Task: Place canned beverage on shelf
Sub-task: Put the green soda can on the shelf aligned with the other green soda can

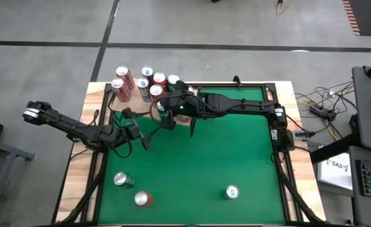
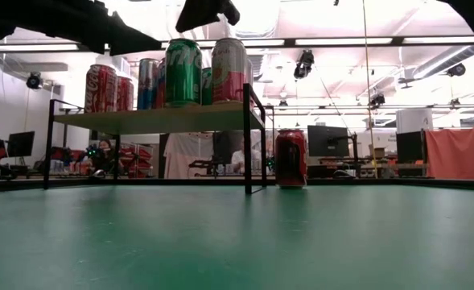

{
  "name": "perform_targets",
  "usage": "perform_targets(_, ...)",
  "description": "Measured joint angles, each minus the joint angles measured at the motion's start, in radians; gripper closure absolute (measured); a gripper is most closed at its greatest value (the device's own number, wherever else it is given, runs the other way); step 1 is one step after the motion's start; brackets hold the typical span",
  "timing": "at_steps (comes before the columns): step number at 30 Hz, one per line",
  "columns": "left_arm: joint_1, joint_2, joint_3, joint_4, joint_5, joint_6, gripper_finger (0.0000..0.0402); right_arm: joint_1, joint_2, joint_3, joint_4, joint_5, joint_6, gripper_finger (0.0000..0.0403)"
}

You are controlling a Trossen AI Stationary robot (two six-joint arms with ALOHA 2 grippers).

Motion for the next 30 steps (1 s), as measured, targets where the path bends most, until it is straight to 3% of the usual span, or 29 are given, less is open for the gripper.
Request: perform_targets(30,0.000,0.000,0.000,0.001,-0.002,0.001,0.0059,-0.003,0.006,-0.029,-0.009,0.020,0.025,0.0390)
